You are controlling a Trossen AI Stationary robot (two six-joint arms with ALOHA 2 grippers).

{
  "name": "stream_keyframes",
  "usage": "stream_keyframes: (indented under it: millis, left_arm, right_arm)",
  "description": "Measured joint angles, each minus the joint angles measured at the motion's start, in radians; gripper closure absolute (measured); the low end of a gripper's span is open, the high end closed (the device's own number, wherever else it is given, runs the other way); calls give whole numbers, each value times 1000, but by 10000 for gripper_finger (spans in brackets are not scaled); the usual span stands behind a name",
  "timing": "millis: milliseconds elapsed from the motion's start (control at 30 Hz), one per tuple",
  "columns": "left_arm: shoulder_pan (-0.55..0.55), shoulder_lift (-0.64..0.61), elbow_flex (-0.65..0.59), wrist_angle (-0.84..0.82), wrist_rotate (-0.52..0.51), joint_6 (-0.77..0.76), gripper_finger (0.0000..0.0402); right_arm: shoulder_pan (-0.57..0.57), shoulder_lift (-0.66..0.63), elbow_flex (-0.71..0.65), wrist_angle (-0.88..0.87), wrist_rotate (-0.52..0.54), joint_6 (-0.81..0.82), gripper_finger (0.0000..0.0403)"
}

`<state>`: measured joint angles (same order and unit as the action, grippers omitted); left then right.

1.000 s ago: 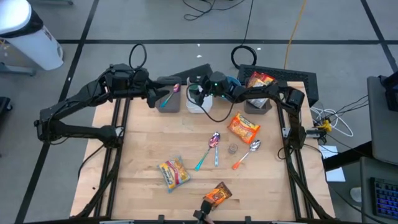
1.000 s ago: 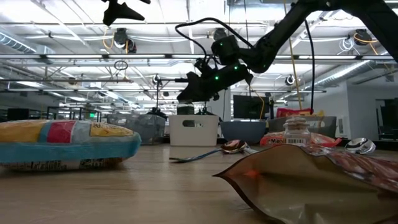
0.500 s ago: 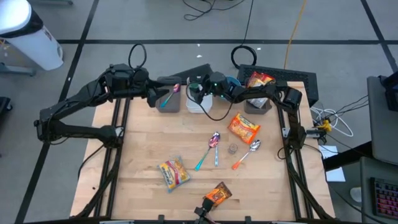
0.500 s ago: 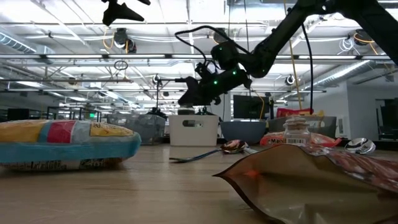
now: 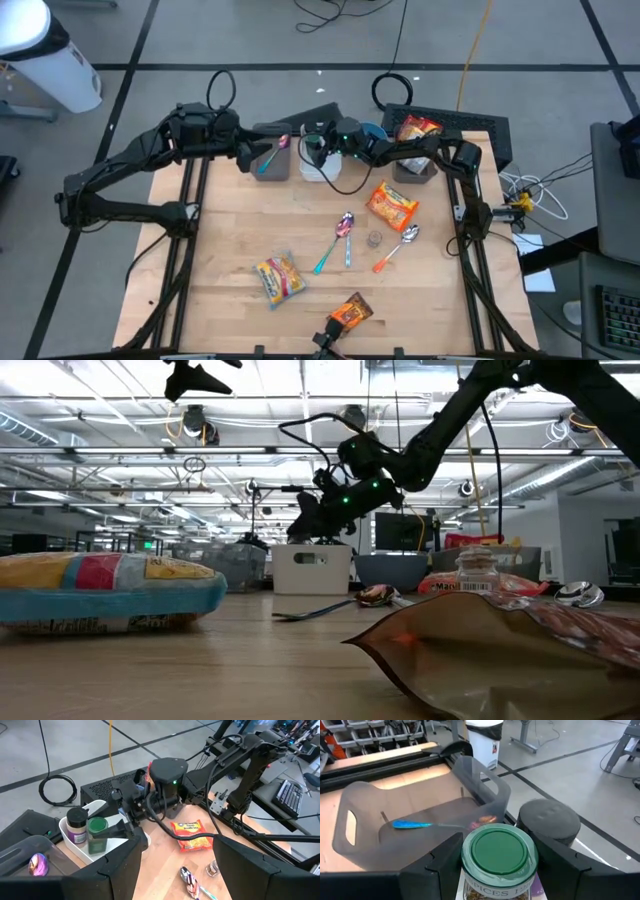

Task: Pick & Place Food Item
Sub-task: Put the green seasoning bottle into the white bin, then put the blue spoon into the left black bin

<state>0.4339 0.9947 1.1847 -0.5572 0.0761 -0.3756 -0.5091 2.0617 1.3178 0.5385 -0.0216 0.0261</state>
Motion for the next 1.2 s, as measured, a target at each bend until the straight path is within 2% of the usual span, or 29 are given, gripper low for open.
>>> stream_keyframes:
  millis: [367, 533, 833, 1067, 1200]
  left_arm:
    - [0, 0, 0, 0, -26, 7, 146]
    - [0, 0, 0, 0, -26, 6, 146]
    - [0, 0, 0, 0, -25, -2, 146]
    - [-8, 0, 0, 0, -25, -6, 146]
    - [-16, 0, 0, 0, -25, -8, 146]
  right_arm:
    - [0, 0, 0, 1, -36, -13, 203]
    - [0, 0, 0, -1, -62, -17, 187]
    - [0, 0, 0, 0, -62, -23, 187]
    - [0, 0, 0, 11, -65, -13, 166]
    - [-6, 0, 0, 4, -115, -5, 157]
